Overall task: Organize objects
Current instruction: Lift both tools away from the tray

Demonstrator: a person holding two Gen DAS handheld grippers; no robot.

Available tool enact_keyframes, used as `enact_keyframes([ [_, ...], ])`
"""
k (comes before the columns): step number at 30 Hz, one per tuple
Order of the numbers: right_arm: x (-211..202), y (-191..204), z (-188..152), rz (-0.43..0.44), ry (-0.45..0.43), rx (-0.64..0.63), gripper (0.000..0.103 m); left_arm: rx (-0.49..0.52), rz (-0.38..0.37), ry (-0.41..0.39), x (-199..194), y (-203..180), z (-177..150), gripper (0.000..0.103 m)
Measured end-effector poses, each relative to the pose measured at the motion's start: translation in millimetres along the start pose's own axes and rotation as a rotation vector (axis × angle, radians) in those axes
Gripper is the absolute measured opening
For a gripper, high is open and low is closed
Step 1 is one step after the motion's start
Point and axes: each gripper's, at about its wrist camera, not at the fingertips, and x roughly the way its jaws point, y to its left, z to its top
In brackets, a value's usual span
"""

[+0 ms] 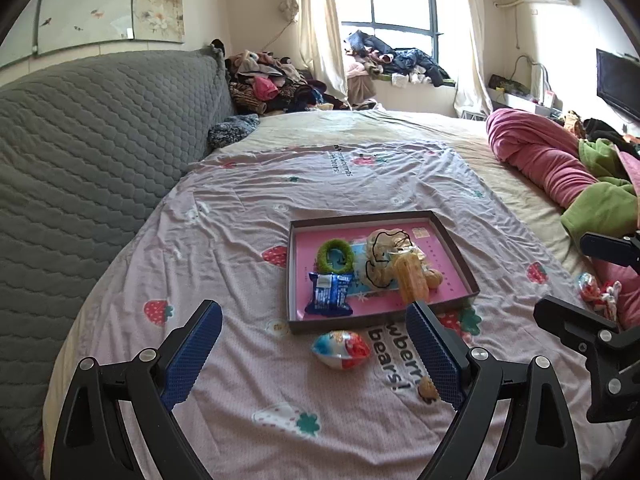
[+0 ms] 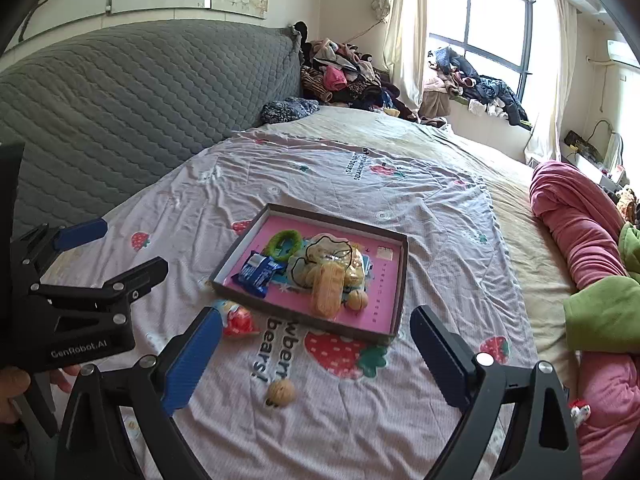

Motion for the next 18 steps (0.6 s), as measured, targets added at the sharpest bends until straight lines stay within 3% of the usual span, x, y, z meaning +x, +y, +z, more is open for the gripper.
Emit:
enact_keyframes([
  [18,-63,19,-46,0.004,-0.021,-0.006,0.097,0.027,-0.016,-0.024,-65,-11,-37,0.094],
])
